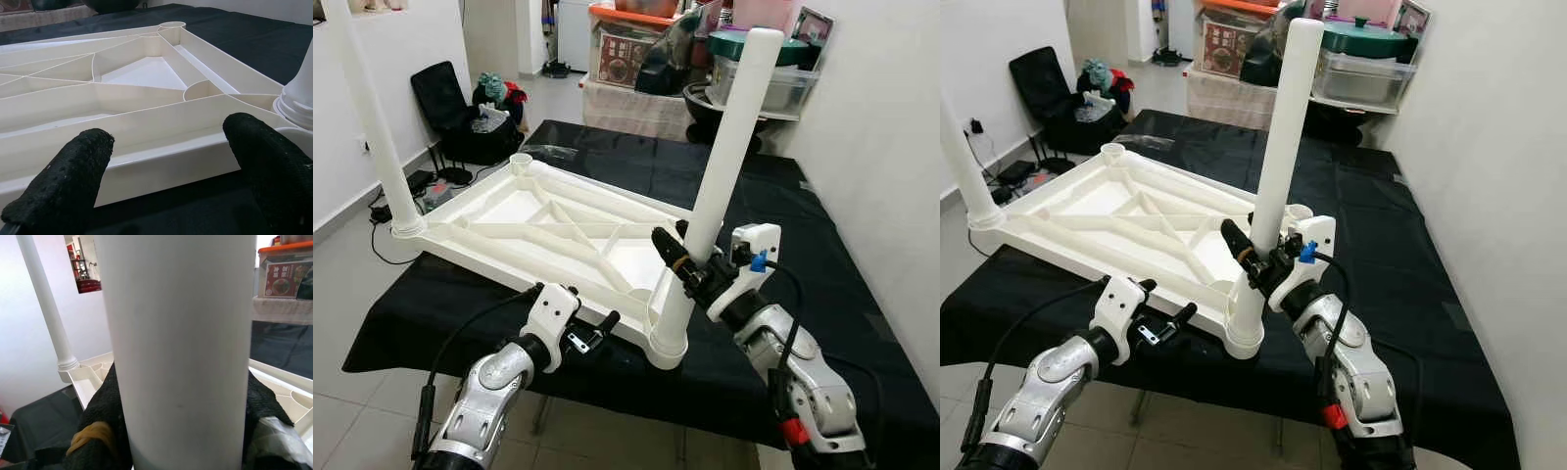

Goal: Building children table

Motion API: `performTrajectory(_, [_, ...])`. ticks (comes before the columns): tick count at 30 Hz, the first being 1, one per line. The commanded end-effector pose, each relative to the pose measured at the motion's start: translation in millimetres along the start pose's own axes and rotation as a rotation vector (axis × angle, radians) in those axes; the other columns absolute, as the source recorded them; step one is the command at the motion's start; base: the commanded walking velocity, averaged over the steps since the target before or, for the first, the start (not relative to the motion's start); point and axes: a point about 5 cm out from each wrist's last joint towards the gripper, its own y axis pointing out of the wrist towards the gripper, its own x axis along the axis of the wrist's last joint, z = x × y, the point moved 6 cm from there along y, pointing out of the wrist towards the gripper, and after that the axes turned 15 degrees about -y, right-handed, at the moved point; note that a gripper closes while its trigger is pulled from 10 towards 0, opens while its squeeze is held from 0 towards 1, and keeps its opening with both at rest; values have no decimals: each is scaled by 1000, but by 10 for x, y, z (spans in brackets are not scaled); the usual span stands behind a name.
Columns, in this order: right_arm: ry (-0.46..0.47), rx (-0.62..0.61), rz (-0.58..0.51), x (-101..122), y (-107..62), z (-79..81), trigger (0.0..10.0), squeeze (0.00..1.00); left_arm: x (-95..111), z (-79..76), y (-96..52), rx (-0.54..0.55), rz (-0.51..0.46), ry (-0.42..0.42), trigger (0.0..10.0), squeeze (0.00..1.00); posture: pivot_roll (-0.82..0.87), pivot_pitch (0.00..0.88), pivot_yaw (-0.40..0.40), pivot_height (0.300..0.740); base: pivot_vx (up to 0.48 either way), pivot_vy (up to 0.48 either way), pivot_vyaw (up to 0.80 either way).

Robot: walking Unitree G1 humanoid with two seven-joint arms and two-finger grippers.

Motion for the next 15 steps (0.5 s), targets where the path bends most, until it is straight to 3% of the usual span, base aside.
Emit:
performTrajectory(1, [4, -35, 63, -169, -21, -58, 0, 0, -25, 1, 1, -8, 11, 16, 10000, 0, 62, 0, -120, 740, 0, 0, 0])
performTrajectory(3, [-8, -207, 117, -272, -63, -348, 0, 0, -23, -1, 6, -11, 12, 18, 10000, 0, 58, 0, -113, 740, 0, 0, 0])
performTrajectory(4, [-16, -357, 172, -362, -142, -593, 0, 0, -21, -1, 9, -12, 12, 18, 10000, 0, 55, 0, -113, 740, 0, 0, 0])
performTrajectory(5, [-16, -357, 172, -362, -142, -593, 0, 0, -21, -1, 9, -12, 12, 18, 10000, 0, 55, 0, -113, 740, 0, 0, 0])
performTrajectory(6, [-18, -453, 209, -419, -209, -743, 0, 0, -19, 0, 11, -13, 12, 19, 10000, 0, 53, 0, -112, 740, 0, 0, 0])
performTrajectory(8, [-72, -841, 363, -615, -635, -1255, 0, 0, -20, -5, 18, -13, 12, 18, 10000, 0, 52, 0, -112, 740, 0, 0, 0])
performTrajectory(9, [-72, -841, 363, -615, -635, -1255, 0, 0, -20, -5, 18, -13, 12, 18, 10000, 0, 52, 0, -112, 740, 0, 0, 0])
performTrajectory(10, [-101, -1013, 424, -671, -896, -1411, 0, 0, -22, -11, 22, -13, 12, 17, 10000, 0, 54, 0, -113, 740, 0, 0, 0])
performTrajectory(11, [-101, -1013, 424, -671, -896, -1411, 0, 0, -22, -11, 22, -13, 12, 17, 10000, 0, 54, 0, -113, 740, 0, 0, 0])
performTrajectory(12, [-126, -1132, 465, -695, -1091, -1471, 0, 0, -22, -18, 25, -13, 11, 16, 10000, 0, 54, 0, -113, 740, 0, 0, 0])
performTrajectory(15, [-138, -1176, 479, -701, -1163, -1459, 0, 0, -22, -23, 26, -13, 11, 15, 10000, 0, 54, 0, -113, 740, 0, 0, 0])
